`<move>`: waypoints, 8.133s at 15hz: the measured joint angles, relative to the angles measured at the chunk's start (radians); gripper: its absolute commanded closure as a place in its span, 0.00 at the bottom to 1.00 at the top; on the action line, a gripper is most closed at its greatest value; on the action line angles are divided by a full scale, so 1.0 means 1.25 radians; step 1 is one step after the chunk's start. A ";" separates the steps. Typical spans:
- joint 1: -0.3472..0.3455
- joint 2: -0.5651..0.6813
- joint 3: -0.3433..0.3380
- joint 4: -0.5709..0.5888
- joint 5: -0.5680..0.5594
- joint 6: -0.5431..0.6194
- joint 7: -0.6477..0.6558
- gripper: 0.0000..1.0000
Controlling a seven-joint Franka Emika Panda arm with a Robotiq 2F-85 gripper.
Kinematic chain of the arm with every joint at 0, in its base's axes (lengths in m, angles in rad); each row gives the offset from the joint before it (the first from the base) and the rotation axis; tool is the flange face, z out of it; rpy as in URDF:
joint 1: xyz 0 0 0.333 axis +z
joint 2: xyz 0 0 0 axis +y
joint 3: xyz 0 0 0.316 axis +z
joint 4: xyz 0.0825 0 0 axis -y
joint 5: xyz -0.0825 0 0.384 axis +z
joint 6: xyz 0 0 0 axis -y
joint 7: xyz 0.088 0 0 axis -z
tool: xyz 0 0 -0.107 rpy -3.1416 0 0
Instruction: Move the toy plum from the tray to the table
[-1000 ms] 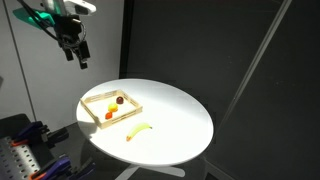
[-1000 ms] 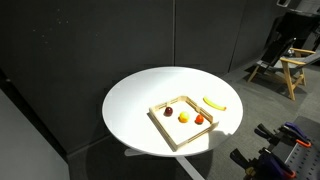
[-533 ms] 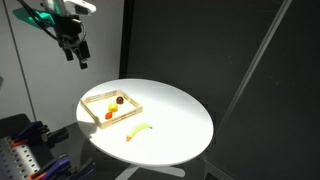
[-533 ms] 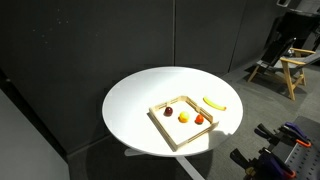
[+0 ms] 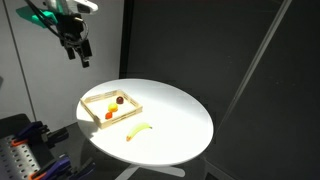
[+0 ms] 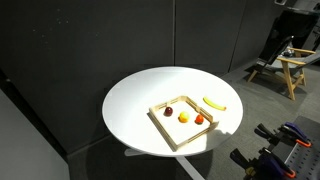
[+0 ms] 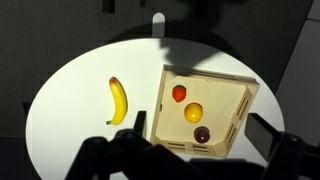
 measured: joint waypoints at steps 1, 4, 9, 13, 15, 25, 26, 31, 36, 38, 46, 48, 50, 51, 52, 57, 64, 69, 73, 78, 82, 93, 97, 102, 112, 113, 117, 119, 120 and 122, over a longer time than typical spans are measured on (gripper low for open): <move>0.000 0.011 0.001 0.004 0.000 0.004 0.001 0.00; 0.000 0.056 0.005 0.017 0.000 0.023 0.004 0.00; 0.000 0.159 0.006 0.046 0.000 0.053 0.004 0.00; 0.000 0.258 0.006 0.087 0.001 0.083 0.004 0.00; 0.000 0.312 0.007 0.115 0.004 0.103 0.004 0.00; 0.023 0.557 0.025 0.277 0.044 0.178 0.004 0.00; 0.024 0.577 0.028 0.292 0.045 0.185 0.004 0.00; 0.025 0.680 0.037 0.365 0.050 0.218 0.001 0.00; 0.024 0.762 0.037 0.425 0.051 0.231 -0.002 0.00; 0.023 0.791 0.037 0.443 0.051 0.233 -0.003 0.00; 0.020 0.846 0.037 0.478 0.051 0.233 -0.003 0.00; 0.020 0.846 0.037 0.478 0.051 0.233 -0.003 0.00; 0.020 0.846 0.037 0.478 0.051 0.233 -0.003 0.00; 0.020 0.846 0.037 0.478 0.051 0.233 -0.003 0.00; 0.020 0.846 0.037 0.478 0.051 0.233 -0.003 0.00; 0.025 0.858 0.043 0.478 0.051 0.257 -0.003 0.00; 0.037 0.920 0.056 0.498 0.049 0.334 -0.003 0.00; 0.041 0.982 0.056 0.541 0.048 0.357 -0.001 0.00; 0.043 1.030 0.054 0.583 0.043 0.358 0.001 0.00; 0.050 1.087 0.042 0.636 0.027 0.358 0.008 0.00; 0.066 1.132 0.028 0.683 0.006 0.358 0.030 0.00; 0.114 1.230 -0.006 0.777 -0.015 0.358 0.107 0.00; 0.125 1.255 -0.012 0.806 -0.015 0.356 0.129 0.00; 0.135 1.274 -0.014 0.845 -0.015 0.339 0.144 0.00; 0.140 1.327 -0.021 0.940 -0.015 0.270 0.172 0.00; 0.140 1.333 -0.021 0.948 -0.015 0.264 0.177 0.00; 0.151 1.355 -0.023 0.972 -0.015 0.251 0.199 0.00; 0.158 1.361 -0.024 0.980 -0.015 0.250 0.212 0.00; 0.162 1.364 -0.024 0.983 -0.015 0.250 0.218 0.00; 0.169 1.369 -0.025 0.991 -0.015 0.250 0.228 0.00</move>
